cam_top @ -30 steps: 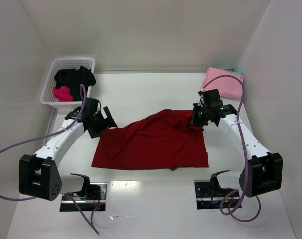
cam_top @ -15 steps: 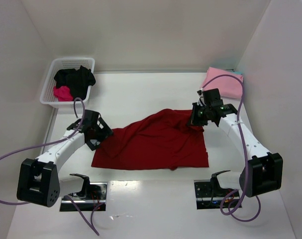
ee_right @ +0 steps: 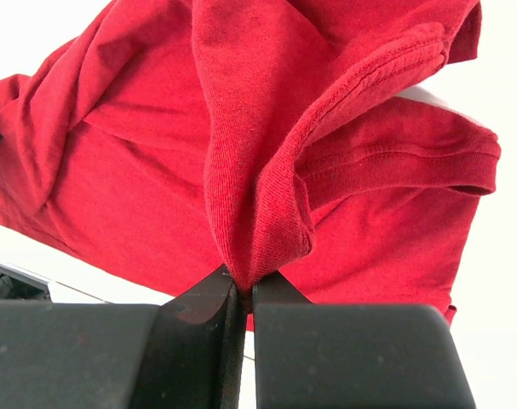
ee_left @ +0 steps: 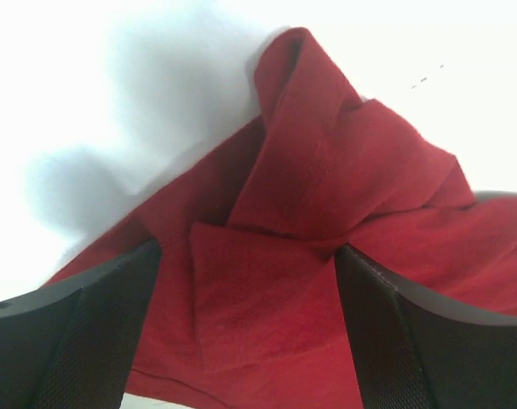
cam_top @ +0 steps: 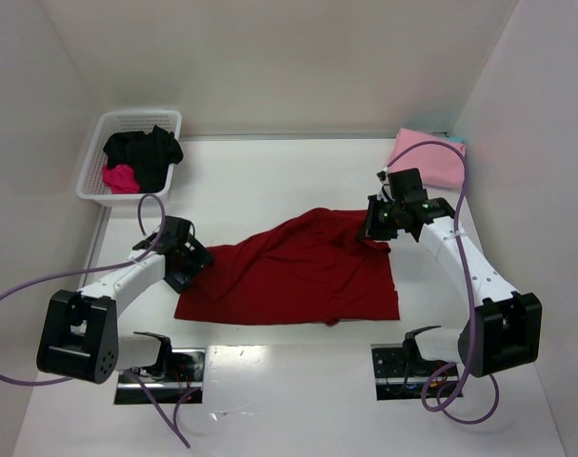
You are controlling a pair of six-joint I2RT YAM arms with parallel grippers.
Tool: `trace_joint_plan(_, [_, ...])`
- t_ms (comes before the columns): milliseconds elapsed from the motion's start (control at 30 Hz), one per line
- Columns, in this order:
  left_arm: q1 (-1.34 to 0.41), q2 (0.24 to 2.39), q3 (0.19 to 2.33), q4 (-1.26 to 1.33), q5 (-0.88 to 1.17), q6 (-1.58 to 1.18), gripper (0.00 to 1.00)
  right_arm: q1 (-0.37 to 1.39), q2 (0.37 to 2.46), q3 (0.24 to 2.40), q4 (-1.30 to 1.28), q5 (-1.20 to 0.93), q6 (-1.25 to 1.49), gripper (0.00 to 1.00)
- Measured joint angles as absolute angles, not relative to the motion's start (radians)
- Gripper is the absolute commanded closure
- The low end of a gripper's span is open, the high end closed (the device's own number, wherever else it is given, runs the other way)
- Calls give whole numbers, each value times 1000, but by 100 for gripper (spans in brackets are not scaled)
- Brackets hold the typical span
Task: Fold and stack the t-shirts
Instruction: Flatten out the tshirt
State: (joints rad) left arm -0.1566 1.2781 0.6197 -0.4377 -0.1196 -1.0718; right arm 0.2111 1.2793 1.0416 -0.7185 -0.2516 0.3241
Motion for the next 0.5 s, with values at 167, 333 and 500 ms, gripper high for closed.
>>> trace_joint_plan(167, [-142,1278,620,-425,-133,-1078,16,211,1279,1042,-719,-252,324,94])
trace_joint_plan(333, [-141,1279,620,-405,-147,-1077,27,211,1279,1042,-719,-252,324,94])
trace_joint_plan(500, [-135,1284,620,-384,-154,-1076,49,211,1279,1042,-719,-252,324,94])
